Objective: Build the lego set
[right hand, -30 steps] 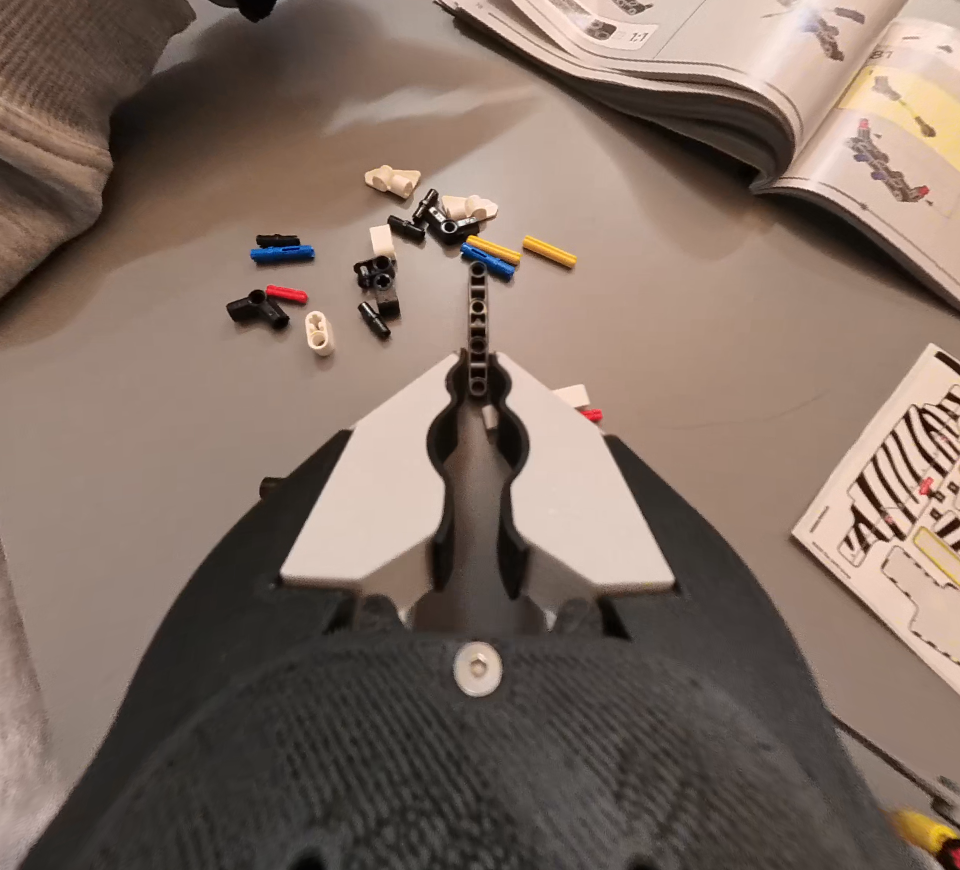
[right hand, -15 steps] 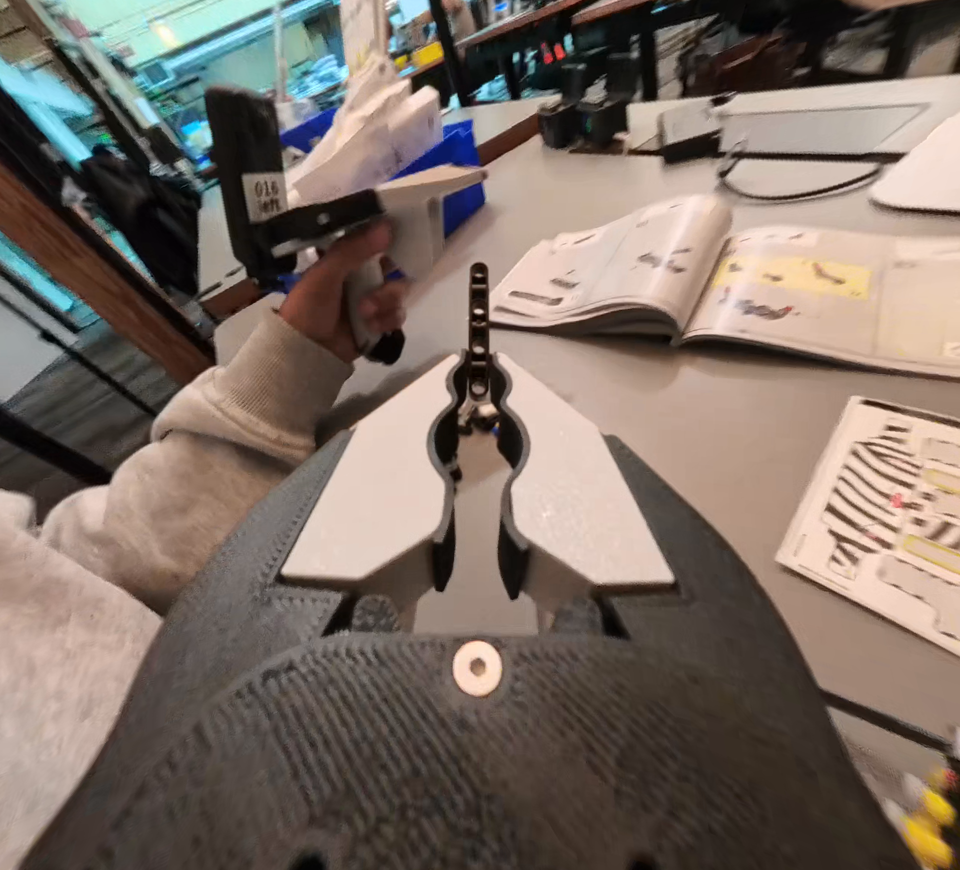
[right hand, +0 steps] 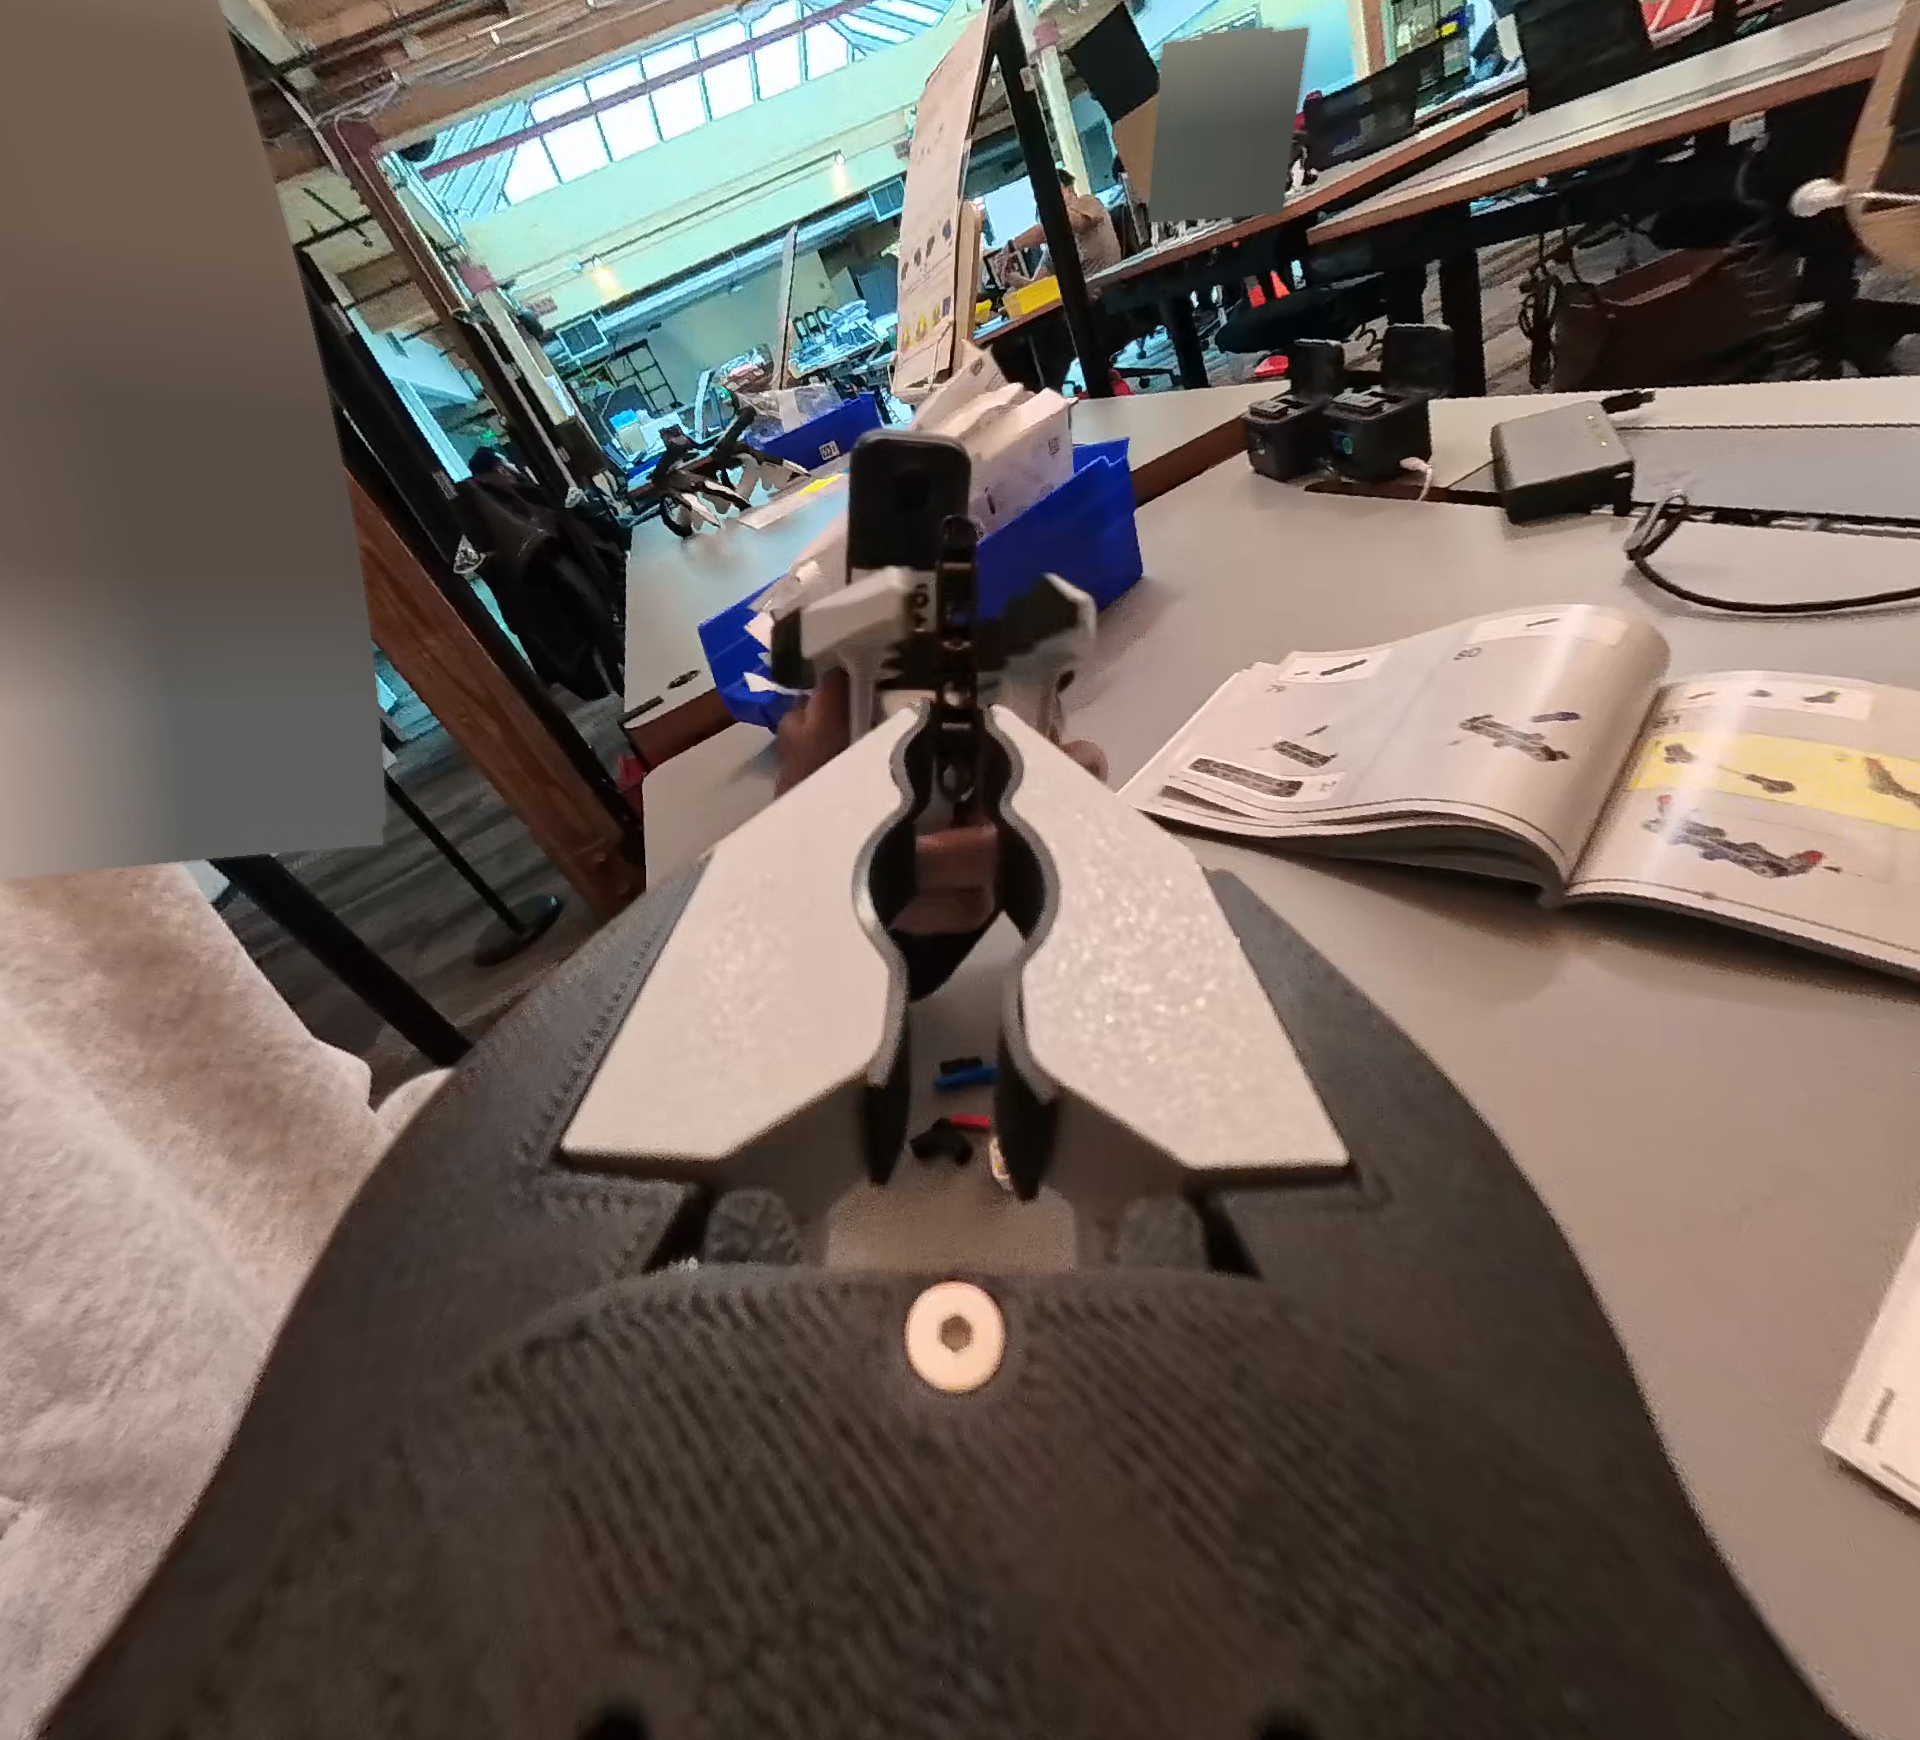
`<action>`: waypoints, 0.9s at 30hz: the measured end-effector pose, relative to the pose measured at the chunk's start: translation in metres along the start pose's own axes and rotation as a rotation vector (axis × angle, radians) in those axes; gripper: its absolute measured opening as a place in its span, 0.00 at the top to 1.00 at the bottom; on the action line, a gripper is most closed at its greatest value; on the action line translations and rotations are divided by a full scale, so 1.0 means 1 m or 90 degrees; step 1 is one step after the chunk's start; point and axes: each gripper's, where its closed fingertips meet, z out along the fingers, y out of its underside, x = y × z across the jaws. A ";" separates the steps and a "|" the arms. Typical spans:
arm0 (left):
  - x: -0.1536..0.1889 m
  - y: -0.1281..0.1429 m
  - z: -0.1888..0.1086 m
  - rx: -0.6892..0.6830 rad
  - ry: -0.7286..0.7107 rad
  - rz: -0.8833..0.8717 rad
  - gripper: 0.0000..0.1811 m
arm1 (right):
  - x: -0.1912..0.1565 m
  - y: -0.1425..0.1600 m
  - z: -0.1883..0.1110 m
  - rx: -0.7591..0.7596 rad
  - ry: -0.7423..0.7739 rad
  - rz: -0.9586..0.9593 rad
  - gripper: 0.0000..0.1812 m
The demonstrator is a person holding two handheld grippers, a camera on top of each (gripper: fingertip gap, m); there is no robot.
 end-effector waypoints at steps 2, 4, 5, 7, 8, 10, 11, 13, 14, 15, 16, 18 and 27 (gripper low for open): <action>0.003 -0.004 0.003 0.023 0.015 -0.001 0.89 | 0.000 0.001 0.000 0.001 -0.006 0.007 0.97; 0.000 0.000 0.006 0.016 0.006 0.008 0.92 | 0.001 0.001 -0.001 0.007 -0.006 0.012 0.97; 0.001 0.001 0.007 0.009 0.007 0.009 0.93 | 0.002 0.001 -0.001 0.009 -0.005 0.013 0.97; 0.000 0.002 0.007 0.005 0.003 0.010 0.93 | 0.004 0.000 -0.002 0.012 -0.003 0.014 0.98; -0.001 0.001 0.006 0.011 0.001 0.007 0.93 | 0.005 0.000 -0.002 0.013 0.001 0.012 0.97; 0.000 -0.002 0.003 0.022 0.007 0.002 0.94 | 0.007 0.001 -0.001 0.009 0.006 0.008 0.98; 0.000 -0.003 0.002 0.026 0.005 0.003 0.96 | 0.007 0.002 0.000 0.008 0.006 0.007 0.97; -0.001 -0.004 0.001 0.027 -0.001 0.008 0.97 | 0.006 0.003 0.001 0.006 0.006 0.007 0.97; -0.001 -0.004 0.001 0.027 0.000 0.009 0.97 | 0.006 0.003 0.001 0.007 0.004 0.007 0.97; -0.001 -0.004 0.001 0.028 0.000 0.009 0.97 | 0.006 0.003 0.002 0.008 0.003 0.009 0.97; -0.001 -0.004 0.001 0.029 0.001 0.009 0.97 | 0.006 0.002 0.002 0.009 0.001 0.013 0.98; -0.001 -0.004 0.001 0.028 -0.001 0.011 0.97 | 0.006 0.002 0.001 0.011 -0.002 0.020 0.97; 0.002 -0.005 0.002 0.033 0.015 0.002 0.97 | 0.003 0.001 0.001 0.007 0.009 -0.004 0.98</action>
